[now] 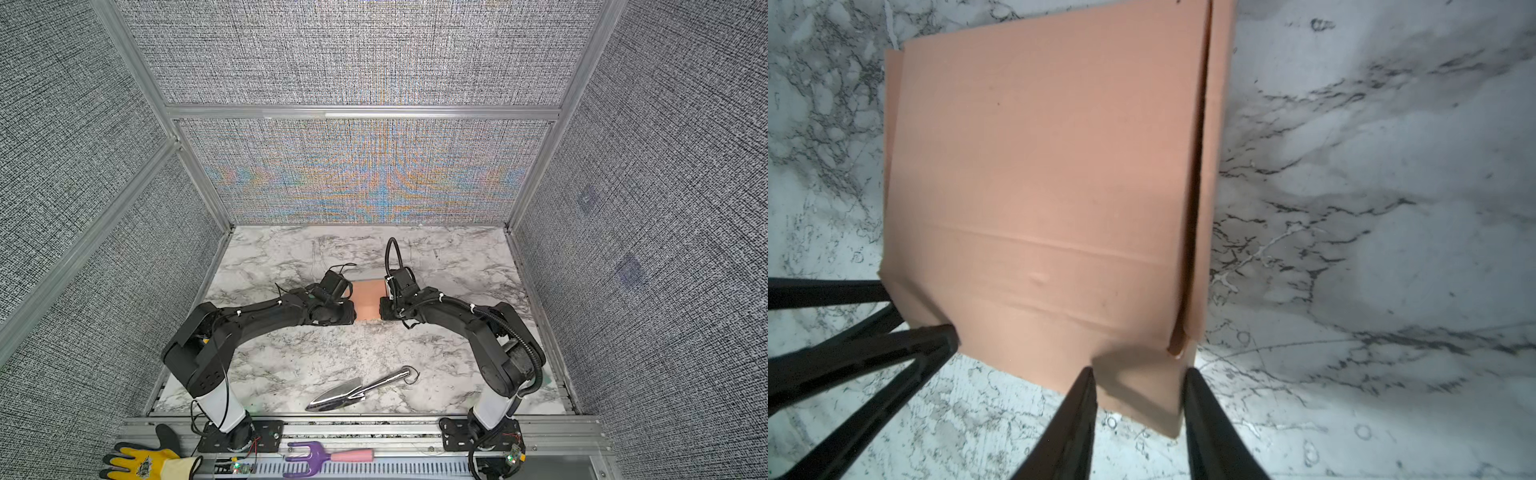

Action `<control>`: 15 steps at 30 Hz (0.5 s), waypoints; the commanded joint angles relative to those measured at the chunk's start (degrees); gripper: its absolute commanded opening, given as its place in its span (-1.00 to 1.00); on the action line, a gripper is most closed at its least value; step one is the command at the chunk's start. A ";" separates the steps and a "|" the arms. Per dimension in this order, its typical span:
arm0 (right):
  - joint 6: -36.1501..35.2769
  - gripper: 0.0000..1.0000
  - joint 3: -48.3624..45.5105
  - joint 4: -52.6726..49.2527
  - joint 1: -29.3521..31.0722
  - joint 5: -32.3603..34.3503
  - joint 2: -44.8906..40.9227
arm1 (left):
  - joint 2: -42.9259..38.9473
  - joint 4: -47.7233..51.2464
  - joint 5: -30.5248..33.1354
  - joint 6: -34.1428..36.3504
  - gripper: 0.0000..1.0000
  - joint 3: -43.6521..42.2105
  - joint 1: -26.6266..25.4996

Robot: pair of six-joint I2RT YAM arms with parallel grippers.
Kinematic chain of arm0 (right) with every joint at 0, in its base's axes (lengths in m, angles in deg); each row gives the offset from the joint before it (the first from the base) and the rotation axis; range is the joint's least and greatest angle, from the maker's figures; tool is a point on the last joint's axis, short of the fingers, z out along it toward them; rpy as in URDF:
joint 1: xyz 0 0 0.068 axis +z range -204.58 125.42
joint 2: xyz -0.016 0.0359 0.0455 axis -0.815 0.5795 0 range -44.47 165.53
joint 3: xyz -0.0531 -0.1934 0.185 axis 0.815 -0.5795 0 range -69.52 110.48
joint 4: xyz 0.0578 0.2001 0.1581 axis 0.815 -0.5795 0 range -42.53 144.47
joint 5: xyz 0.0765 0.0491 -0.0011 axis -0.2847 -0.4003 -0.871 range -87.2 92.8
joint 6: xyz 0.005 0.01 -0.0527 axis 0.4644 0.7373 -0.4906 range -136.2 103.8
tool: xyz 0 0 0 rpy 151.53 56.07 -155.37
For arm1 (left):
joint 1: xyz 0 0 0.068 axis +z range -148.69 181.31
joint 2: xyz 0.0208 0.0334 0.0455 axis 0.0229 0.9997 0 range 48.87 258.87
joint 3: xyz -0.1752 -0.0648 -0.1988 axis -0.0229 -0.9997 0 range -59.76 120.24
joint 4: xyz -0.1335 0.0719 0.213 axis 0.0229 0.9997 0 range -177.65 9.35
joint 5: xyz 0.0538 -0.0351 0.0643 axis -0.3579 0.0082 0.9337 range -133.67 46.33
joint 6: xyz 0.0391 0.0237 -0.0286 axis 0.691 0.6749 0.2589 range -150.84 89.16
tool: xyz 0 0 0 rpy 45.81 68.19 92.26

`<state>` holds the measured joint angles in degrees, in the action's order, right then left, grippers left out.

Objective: Fold the paper box

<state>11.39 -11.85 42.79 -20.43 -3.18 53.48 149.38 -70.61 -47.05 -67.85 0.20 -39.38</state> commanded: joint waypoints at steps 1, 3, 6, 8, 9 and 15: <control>-0.26 -0.27 -0.41 1.55 0.11 1.10 0.24 | 0.77 -0.77 0.61 0.89 -0.04 0.24 0.06; -0.26 -0.30 -0.67 2.04 0.04 1.32 0.42 | 1.17 -0.69 0.82 1.06 -0.04 0.46 0.16; -0.41 -0.36 -0.76 2.74 0.09 1.32 0.88 | 1.36 -0.54 1.21 1.44 -0.04 0.75 0.17; -0.44 -0.39 -1.10 3.62 0.10 1.40 0.97 | 1.44 -0.26 1.83 1.59 -0.05 1.02 0.23; -0.44 -0.40 -1.37 4.25 0.05 1.34 0.94 | 1.53 -0.16 2.08 1.73 -0.05 1.03 0.25; -0.56 -0.47 -2.19 5.84 0.18 1.97 0.94 | 1.36 -0.29 2.21 2.12 -0.05 1.19 0.41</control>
<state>10.80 -13.82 46.98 -20.41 -1.93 54.61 150.84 -70.75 -45.32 -66.78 0.93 -39.09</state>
